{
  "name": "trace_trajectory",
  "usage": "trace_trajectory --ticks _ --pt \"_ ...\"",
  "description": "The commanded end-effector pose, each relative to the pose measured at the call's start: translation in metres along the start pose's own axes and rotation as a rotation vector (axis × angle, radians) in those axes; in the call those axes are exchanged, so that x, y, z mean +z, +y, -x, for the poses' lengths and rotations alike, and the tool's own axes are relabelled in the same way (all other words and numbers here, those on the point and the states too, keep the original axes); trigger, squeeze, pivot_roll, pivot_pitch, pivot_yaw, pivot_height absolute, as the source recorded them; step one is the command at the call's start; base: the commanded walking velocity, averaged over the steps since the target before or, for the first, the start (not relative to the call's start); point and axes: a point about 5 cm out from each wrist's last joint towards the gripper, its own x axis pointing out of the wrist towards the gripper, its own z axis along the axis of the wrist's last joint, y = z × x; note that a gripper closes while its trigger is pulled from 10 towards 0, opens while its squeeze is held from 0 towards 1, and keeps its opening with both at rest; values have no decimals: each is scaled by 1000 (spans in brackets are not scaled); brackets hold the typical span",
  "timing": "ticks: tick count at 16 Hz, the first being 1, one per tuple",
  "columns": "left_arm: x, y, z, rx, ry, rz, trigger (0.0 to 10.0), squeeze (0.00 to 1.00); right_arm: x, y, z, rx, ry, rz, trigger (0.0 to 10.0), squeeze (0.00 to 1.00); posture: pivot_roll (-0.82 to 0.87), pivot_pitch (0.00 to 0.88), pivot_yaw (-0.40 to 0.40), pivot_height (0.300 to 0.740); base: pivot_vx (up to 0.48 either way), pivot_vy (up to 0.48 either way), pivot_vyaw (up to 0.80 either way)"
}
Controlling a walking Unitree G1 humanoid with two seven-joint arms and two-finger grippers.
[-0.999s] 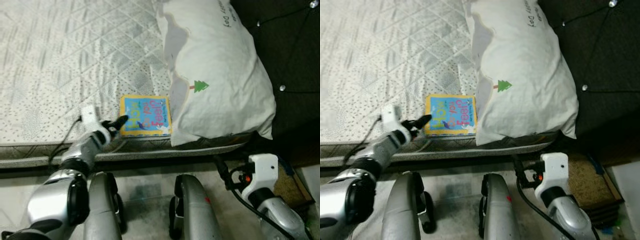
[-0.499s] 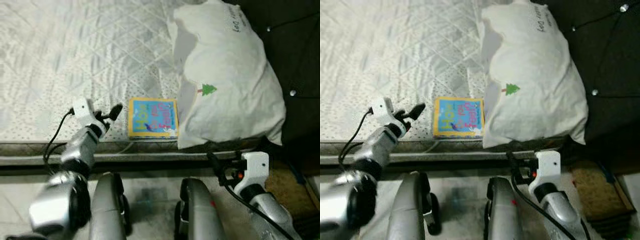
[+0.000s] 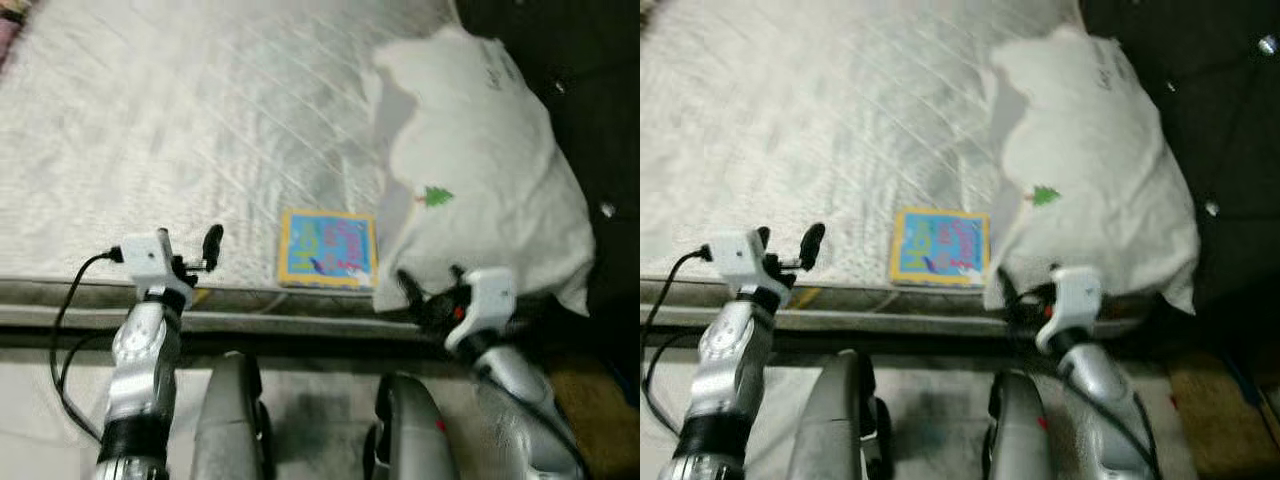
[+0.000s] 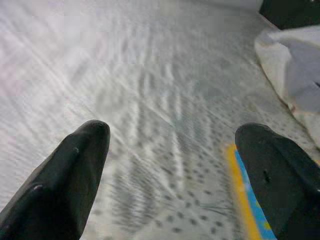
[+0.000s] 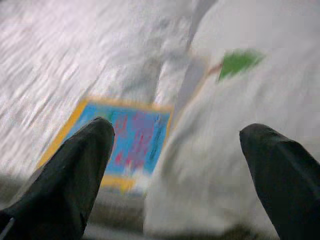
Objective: Clean up the room
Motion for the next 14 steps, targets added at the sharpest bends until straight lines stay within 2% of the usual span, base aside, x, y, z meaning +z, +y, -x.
trace_trajectory --ticks 1,4,6,8,10,12,13,14 --pt "2 -2 6 2 0 -38 10000 0 0 -11 2 -52 -6 -18 10000 0 -26 118 14 613 0 0 0" --pt "-5 -8 29 11 43 -54 10000 0 6 -19 -11 -87 -10 -29 10000 0 -12 95 32 647 0 0 0" --pt "-8 -9 38 21 64 -61 10000 0 13 -20 -19 -64 -12 -20 10000 0 -7 81 42 666 0 0 0" --pt "-12 -5 46 34 108 -70 10000 0 18 -29 -26 -71 -12 -20 10000 0 -7 66 61 685 0 0 0" --pt "-14 -4 44 28 120 -100 10000 0 14 -36 -26 -93 8 -18 10000 0 -10 49 82 709 0 0 0" --pt "-14 -8 37 37 130 -101 10000 0 5 -34 -21 -121 18 -22 10000 0 -14 31 61 728 0 0 0" --pt "-16 -12 35 40 136 -107 10000 0 -1 -31 -16 -169 9 -56 10000 0 -11 20 45 740 0 0 0" --pt "-16 -17 33 39 131 -74 10000 0 -10 -27 -10 -234 4 -89 10000 0 -9 9 33 740 0 0 0"
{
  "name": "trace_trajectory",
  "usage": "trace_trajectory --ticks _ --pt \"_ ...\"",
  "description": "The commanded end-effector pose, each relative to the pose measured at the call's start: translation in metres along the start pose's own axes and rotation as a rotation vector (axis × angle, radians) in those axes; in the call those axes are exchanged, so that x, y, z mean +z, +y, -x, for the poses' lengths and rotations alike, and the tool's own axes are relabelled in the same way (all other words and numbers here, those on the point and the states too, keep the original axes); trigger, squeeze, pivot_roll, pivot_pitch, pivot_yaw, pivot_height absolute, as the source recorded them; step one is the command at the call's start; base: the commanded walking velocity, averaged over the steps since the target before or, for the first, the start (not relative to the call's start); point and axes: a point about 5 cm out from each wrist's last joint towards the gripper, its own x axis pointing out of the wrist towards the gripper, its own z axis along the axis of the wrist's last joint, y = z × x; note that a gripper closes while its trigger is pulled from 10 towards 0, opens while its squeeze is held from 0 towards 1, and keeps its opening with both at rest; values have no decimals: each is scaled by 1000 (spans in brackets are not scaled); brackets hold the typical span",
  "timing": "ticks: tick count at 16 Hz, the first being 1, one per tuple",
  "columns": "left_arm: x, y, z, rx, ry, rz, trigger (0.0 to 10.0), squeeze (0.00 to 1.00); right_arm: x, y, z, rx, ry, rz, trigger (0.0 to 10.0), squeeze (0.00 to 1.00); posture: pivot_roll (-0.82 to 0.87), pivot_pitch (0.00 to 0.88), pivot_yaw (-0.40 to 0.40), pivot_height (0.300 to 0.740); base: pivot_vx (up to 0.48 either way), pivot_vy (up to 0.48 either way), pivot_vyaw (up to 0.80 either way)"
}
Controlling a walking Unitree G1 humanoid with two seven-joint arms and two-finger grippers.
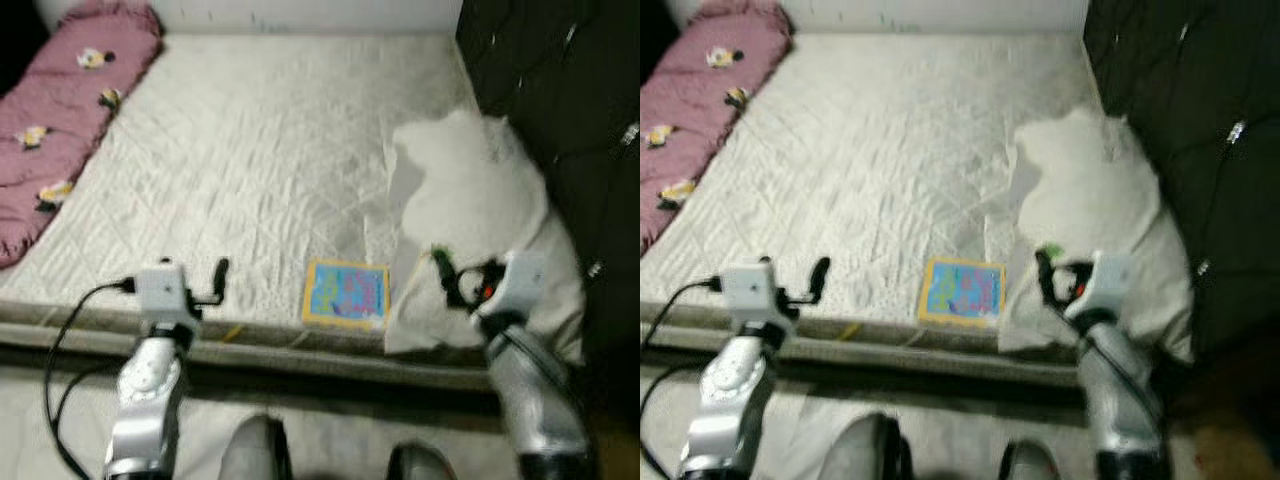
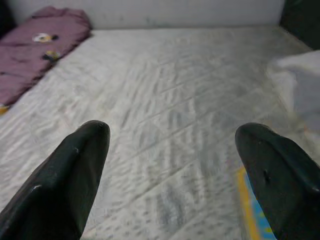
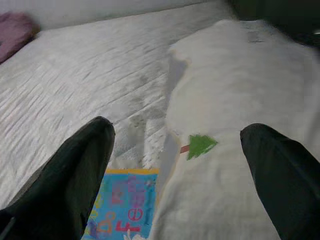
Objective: Clean up the room
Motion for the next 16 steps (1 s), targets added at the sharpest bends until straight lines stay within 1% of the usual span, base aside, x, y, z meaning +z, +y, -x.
trace_trajectory --ticks 1,2,3,4,5,6,7,8,10,13,15,16 --pt "-4 0 0 21 29 17 10000 0 -1 -2 5 -59 -29 -6 10000 0 -11 5 28 740 0 0 0" --pt "-3 -2 0 10 26 11 10000 0 -4 -1 8 -78 -40 -1 10000 0 -8 0 18 740 0 0 0" --pt "0 -3 -2 11 4 6 10000 0 -9 -2 13 -144 -45 -20 10000 0 -9 2 16 740 0 0 0" --pt "1 -3 -3 14 4 16 10000 0 -16 0 15 -168 -23 -61 10000 0 -17 5 21 740 0 0 0" --pt "2 -5 -5 6 6 24 10000 0 -22 6 18 -133 -2 -61 10000 0 -30 15 24 740 0 0 0" --pt "2 -7 -6 -15 8 17 10000 0 -22 11 19 -87 -6 -21 10000 0 -38 18 22 740 0 322 0" --pt "1 -8 -6 -27 8 9 10000 0 -22 10 20 -78 -8 -16 10000 0 -40 17 19 740 0 368 0" --pt "0 -8 -7 -26 11 9 10000 0 -21 5 20 -90 -11 -19 10000 0 -44 18 20 740 0 480 0" --pt "-3 -8 -7 -10 18 19 10000 0 -19 -1 17 -92 -14 -11 10000 0 -46 21 21 740 0 480 0" --pt "1 -12 -10 -38 -2 3 10000 0 -20 2 12 -75 -15 -7 10000 0 -36 32 16 740 0 480 0" --pt "4 -8 -14 -28 -8 -3 10000 0 -26 4 13 -89 0 -24 10000 0 -31 38 19 740 0 480 0" --pt "5 -5 -16 -20 -11 -4 10000 0 -30 6 16 -82 11 -26 10000 0 -36 40 26 740 0 480 0"
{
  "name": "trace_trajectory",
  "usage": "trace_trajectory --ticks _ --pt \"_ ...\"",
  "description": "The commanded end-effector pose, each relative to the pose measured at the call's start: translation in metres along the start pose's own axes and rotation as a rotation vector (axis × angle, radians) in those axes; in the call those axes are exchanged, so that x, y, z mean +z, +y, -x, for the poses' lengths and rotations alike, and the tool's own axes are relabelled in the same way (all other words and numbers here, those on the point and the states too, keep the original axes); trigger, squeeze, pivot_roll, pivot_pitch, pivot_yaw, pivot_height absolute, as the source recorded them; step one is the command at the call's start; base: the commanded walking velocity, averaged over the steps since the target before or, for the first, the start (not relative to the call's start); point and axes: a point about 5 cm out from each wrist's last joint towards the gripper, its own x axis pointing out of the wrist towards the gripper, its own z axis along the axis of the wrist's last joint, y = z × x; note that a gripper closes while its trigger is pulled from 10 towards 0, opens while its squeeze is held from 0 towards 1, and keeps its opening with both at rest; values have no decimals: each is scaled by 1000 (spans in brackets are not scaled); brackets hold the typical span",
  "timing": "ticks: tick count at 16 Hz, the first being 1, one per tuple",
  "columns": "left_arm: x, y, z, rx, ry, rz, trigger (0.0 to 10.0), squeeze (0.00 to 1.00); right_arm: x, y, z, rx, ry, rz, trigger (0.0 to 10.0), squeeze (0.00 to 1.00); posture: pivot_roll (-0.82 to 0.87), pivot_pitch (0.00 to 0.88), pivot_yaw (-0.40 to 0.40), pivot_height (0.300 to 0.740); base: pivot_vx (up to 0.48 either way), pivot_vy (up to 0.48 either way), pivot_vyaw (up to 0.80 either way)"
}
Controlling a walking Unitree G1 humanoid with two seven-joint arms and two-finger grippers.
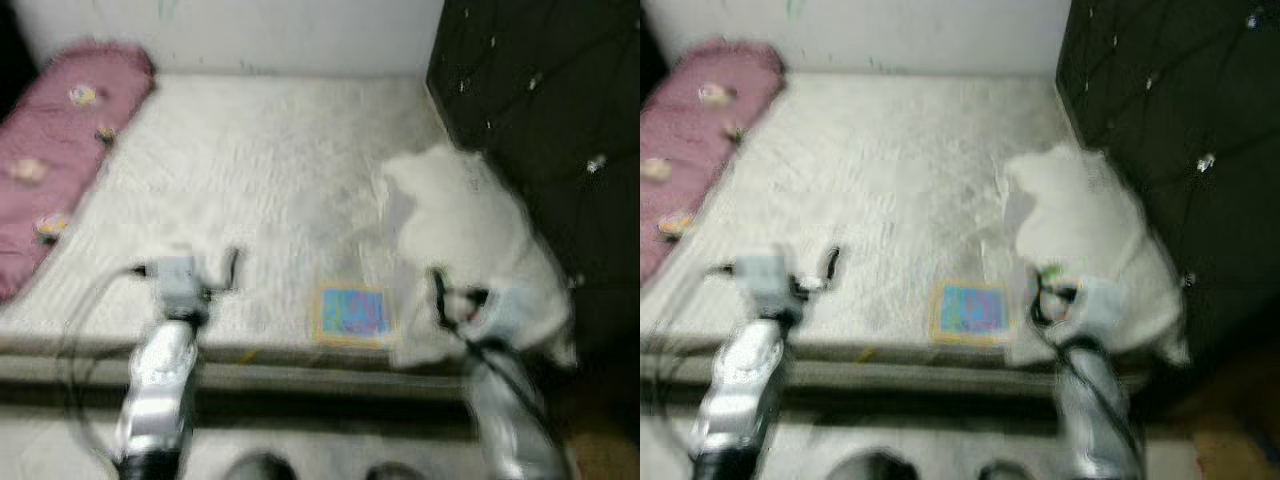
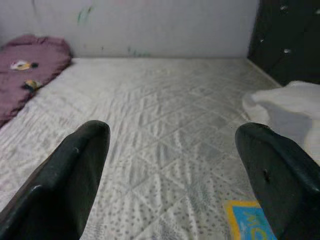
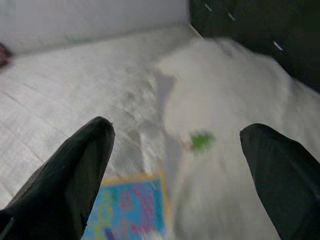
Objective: Clean up the room
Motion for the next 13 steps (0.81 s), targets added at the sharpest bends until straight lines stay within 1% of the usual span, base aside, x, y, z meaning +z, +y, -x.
trace_trajectory --ticks 1,2,6,13 --pt "1 9 -1 26 1 -17 10000 0 0 7 0 19 -4 -9 10000 0 -36 40 27 740 0 480 0" --pt "1 7 -1 10 -4 -14 10000 0 -2 6 1 16 -2 -7 10000 0 -40 41 30 740 0 439 0" --pt "3 -2 0 -64 -19 20 10000 0 0 2 -2 3 -9 -3 10000 0 -47 39 36 740 0 0 0" --pt "4 -4 1 -89 -28 34 10000 0 0 4 -3 11 -13 -4 10000 0 -43 38 34 740 318 0 0"
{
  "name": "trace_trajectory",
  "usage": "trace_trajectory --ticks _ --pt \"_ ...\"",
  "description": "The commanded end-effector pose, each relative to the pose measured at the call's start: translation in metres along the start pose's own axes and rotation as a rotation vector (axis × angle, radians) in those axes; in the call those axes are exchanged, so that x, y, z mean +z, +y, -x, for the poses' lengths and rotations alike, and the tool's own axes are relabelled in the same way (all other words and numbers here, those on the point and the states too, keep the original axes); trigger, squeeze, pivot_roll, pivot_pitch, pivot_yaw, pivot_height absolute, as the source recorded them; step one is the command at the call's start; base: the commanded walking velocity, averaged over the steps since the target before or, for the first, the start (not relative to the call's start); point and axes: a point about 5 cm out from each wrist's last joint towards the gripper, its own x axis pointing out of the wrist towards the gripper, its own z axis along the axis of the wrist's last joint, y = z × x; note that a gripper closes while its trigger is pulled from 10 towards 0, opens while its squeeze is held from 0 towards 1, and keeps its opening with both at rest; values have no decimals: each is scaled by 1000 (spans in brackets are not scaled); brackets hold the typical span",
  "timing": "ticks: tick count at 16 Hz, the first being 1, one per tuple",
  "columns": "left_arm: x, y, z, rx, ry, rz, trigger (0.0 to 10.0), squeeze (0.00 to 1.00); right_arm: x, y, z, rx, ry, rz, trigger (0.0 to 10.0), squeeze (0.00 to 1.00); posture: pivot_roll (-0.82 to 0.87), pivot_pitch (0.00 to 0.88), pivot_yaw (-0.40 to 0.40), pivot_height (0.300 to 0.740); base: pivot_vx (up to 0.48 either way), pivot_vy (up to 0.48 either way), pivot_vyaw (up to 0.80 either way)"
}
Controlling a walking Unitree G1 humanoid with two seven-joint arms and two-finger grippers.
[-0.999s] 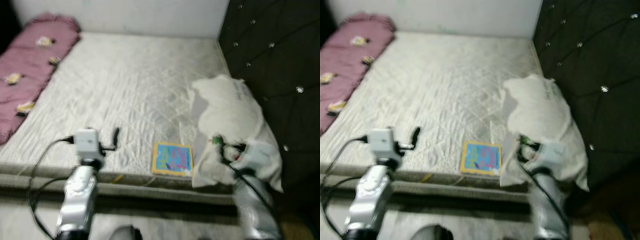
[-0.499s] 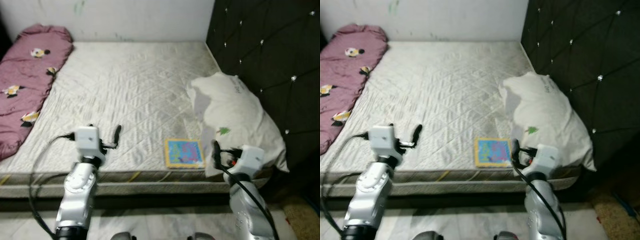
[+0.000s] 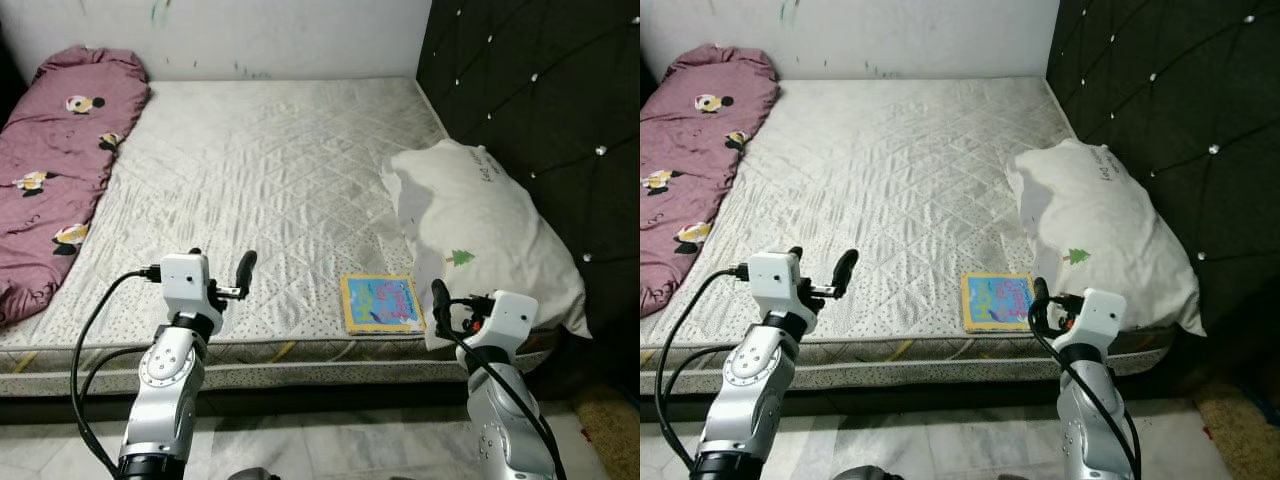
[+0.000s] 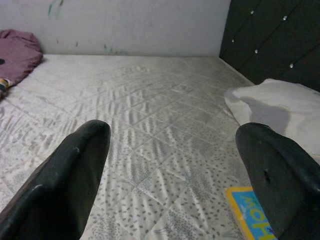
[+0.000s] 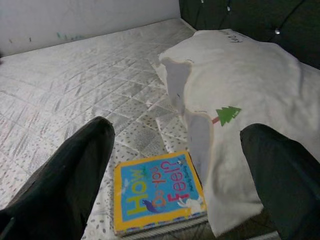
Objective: Clean up the room
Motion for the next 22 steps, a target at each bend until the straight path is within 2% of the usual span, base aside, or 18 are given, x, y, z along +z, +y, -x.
trace_trajectory --ticks 1,10,12,13,16,19,22 --pt "5 -1 0 -14 -20 -3 10000 0 1 1 -1 6 -5 2 10000 0 -44 41 33 740 341 0 0" --pt "1 -2 2 -9 2 15 10000 0 0 -3 2 1 -2 14 10000 0 -48 44 30 740 334 0 0" --pt "0 -2 2 7 -3 12 10000 0 0 -3 2 1 2 16 10000 0 -48 42 27 740 0 0 0" --pt "-5 -1 6 22 25 26 10000 0 0 -4 3 2 5 20 10000 0 -53 49 27 740 0 0 0" --pt "-12 -4 12 4 51 31 10000 0 -1 -8 4 -10 9 24 10000 0 -53 50 31 740 0 480 0" --pt "-8 -3 7 2 39 31 10000 0 0 -4 0 -2 6 16 10000 0 -51 52 40 740 0 480 -533" --pt "-6 -2 5 3 38 28 10000 0 3 -3 -4 13 1 22 10000 0 -51 54 38 740 0 480 0"
